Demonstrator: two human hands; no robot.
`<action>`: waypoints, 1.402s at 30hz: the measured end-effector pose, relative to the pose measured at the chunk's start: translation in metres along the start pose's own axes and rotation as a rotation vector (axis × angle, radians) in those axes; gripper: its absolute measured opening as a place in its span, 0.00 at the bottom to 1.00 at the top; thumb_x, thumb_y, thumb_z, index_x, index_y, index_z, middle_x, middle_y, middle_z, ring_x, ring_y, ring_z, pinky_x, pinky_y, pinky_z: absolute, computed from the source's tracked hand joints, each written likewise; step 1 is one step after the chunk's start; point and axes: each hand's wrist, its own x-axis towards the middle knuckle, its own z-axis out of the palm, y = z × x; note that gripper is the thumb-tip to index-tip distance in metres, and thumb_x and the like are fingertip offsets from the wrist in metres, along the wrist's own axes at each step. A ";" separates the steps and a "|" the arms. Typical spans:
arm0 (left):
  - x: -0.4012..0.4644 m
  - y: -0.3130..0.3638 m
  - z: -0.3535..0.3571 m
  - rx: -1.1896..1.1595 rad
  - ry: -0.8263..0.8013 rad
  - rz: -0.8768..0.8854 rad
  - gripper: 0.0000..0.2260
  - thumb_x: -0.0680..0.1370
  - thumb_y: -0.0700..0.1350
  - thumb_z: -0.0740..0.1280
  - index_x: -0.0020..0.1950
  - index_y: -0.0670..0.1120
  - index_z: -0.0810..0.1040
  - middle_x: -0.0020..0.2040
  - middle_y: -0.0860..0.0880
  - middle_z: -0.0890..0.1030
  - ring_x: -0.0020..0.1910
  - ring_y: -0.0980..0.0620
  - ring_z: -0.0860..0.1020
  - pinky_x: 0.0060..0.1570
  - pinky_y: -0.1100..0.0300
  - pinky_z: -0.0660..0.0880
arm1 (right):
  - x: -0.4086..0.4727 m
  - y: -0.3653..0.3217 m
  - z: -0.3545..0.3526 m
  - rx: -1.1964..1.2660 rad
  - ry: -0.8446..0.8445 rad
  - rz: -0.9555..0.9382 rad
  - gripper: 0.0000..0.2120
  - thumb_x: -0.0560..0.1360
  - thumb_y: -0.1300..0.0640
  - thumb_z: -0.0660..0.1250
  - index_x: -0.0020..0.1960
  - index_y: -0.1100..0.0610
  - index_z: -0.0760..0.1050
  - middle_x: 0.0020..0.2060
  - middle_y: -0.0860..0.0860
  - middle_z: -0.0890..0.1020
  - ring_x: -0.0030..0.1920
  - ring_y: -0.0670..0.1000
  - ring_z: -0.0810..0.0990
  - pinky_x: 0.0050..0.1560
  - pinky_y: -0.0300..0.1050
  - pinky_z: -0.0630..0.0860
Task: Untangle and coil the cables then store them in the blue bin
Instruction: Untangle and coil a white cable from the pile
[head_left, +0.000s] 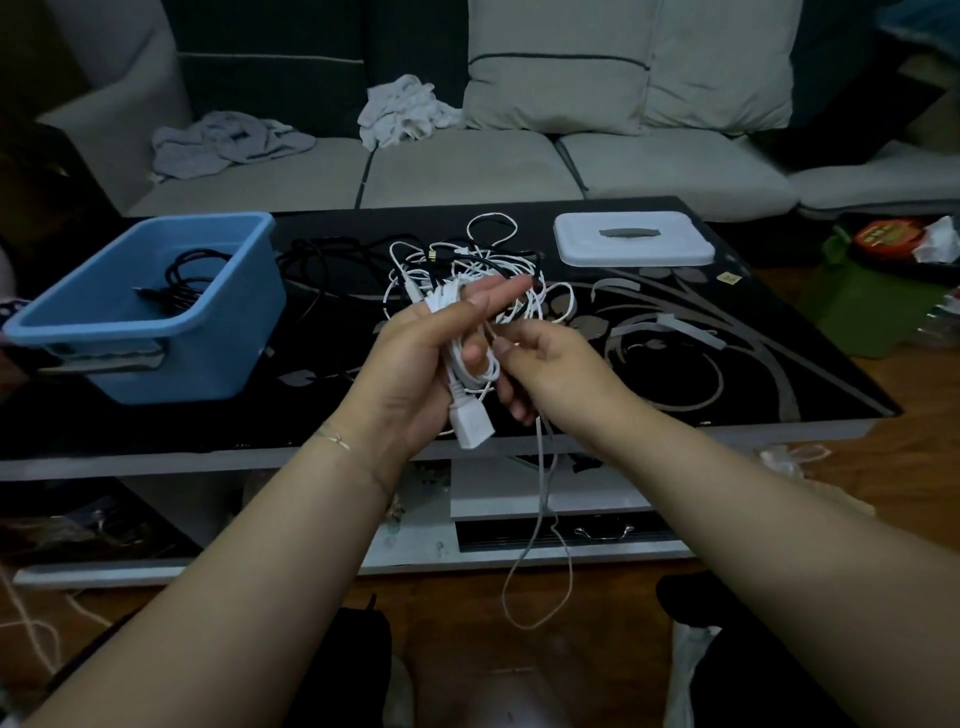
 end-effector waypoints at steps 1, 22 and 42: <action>0.001 0.001 -0.002 0.011 0.036 0.018 0.19 0.77 0.40 0.61 0.66 0.34 0.73 0.29 0.50 0.77 0.26 0.50 0.69 0.30 0.57 0.72 | 0.000 0.001 0.002 -0.046 -0.021 -0.003 0.07 0.82 0.58 0.56 0.51 0.54 0.73 0.22 0.47 0.74 0.21 0.46 0.70 0.24 0.37 0.68; 0.006 -0.007 0.008 0.479 0.302 0.162 0.11 0.82 0.41 0.62 0.63 0.41 0.70 0.61 0.43 0.78 0.47 0.50 0.83 0.37 0.62 0.79 | -0.014 -0.005 -0.009 -0.678 -0.274 -0.083 0.07 0.78 0.57 0.60 0.53 0.47 0.71 0.30 0.46 0.77 0.29 0.45 0.78 0.32 0.50 0.77; -0.001 -0.009 0.003 1.162 -0.117 0.051 0.36 0.69 0.76 0.52 0.43 0.41 0.72 0.32 0.48 0.76 0.28 0.53 0.76 0.28 0.57 0.71 | -0.018 -0.026 -0.024 -1.154 -0.111 -0.127 0.10 0.71 0.42 0.64 0.38 0.48 0.71 0.30 0.45 0.73 0.32 0.45 0.71 0.30 0.42 0.64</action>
